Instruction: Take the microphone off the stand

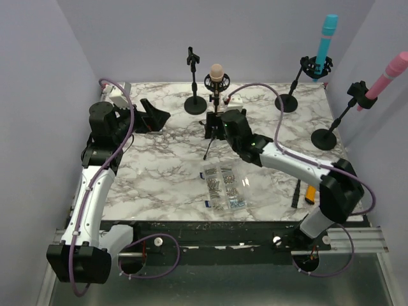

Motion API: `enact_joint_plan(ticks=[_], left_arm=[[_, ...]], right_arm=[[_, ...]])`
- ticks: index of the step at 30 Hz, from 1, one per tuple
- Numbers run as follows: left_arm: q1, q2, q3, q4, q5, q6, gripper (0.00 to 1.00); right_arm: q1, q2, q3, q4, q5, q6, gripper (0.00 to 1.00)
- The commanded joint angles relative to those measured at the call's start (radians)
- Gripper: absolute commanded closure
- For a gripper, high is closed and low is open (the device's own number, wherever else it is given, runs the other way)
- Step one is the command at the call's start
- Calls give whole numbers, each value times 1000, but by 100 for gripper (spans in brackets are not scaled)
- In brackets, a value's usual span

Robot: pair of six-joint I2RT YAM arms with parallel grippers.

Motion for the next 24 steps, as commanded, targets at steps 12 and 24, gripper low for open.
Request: enact_joint_plan(ticks=[12, 24], left_arm=[[-289, 242, 270, 21, -177, 52, 2], [-471, 712, 848, -149, -521, 249, 4]], right_arm=[[6, -635, -580, 56, -212, 93, 0], [4, -958, -759, 100, -5, 19, 0]])
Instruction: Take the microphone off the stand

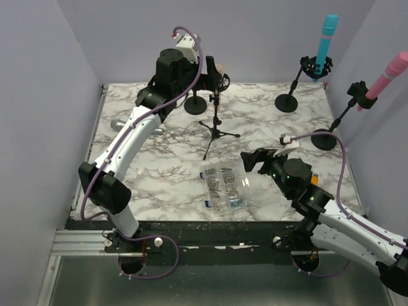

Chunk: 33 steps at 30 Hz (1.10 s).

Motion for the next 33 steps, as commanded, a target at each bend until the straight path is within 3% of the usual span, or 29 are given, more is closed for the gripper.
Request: enact_joint_plan(ticks=[1, 6, 12, 17, 26, 28, 33], left_arm=[[-62, 139, 188, -102, -175, 113, 6], [-92, 269, 336, -143, -302, 115, 10], [-108, 323, 347, -92, -332, 120, 13], [-120, 338, 345, -72, -389, 138, 26], [-133, 380, 338, -42, -370, 96, 30], [-136, 389, 339, -38, -377, 86, 35], [-150, 400, 355, -34, -395, 90, 57]], right_arm=[[-22, -53, -62, 48, 62, -30, 0], [3, -42, -45, 13, 97, -21, 0], [3, -34, -60, 32, 74, -16, 0], [3, -35, -63, 35, 74, -13, 0], [3, -37, -66, 36, 81, -13, 0], [2, -35, -65, 36, 82, -14, 0], [4, -39, -49, 16, 97, -15, 0]])
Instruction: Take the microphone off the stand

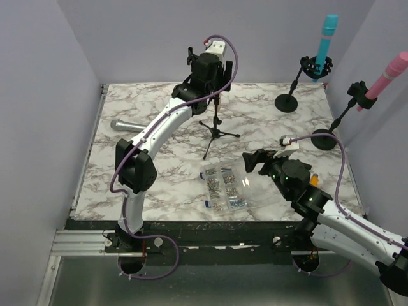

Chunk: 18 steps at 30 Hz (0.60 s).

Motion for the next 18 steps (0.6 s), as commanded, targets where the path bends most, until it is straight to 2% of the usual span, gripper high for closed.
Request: enact_joint_plan(ticks=[1, 6, 9, 11, 15, 17, 18], left_arm=[[-22, 13, 44, 17, -45, -7, 61], [-33, -14, 84, 10, -58, 3, 73], [-41, -20, 146, -20, -60, 16, 75], [-47, -22, 182, -33, -61, 34, 78], [-52, -27, 224, -60, -64, 59, 99], [-53, -32, 216, -74, -70, 60, 100], [-52, -38, 202, -76, -71, 59, 96]], right_arm=[[5, -8, 2, -1, 43, -4, 0], [4, -17, -38, 33, 24, 6, 0], [5, -22, -98, 125, -21, -15, 0], [5, -12, -95, 125, -16, -16, 0], [5, 17, -91, 123, 7, -15, 0], [5, 28, -89, 121, 10, -13, 0], [6, 29, -88, 118, 14, -13, 0]])
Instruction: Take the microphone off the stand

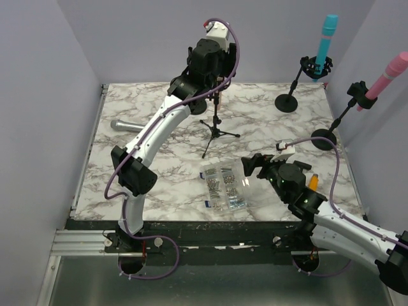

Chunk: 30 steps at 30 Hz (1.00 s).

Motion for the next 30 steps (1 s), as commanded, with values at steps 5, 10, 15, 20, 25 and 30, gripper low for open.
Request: enact_joint_plan(ticks=[5, 10, 15, 20, 25, 30], left_arm=[[-8, -54, -81, -32, -48, -5, 23], [2, -25, -75, -70, -84, -40, 18], [13, 3, -92, -86, -70, -64, 17], [28, 44, -84, -86, -58, -93, 17], [44, 72, -85, -69, -34, -105, 30], [44, 72, -81, -51, -64, -63, 68]], right_arm=[[5, -4, -10, 32, 27, -5, 0], [6, -6, -19, 37, 27, -2, 0], [5, -2, -25, 46, 27, -3, 0], [5, 3, -25, 47, 21, -2, 0], [6, -3, -30, 49, 24, -2, 0], [4, -2, -33, 53, 26, -1, 0]])
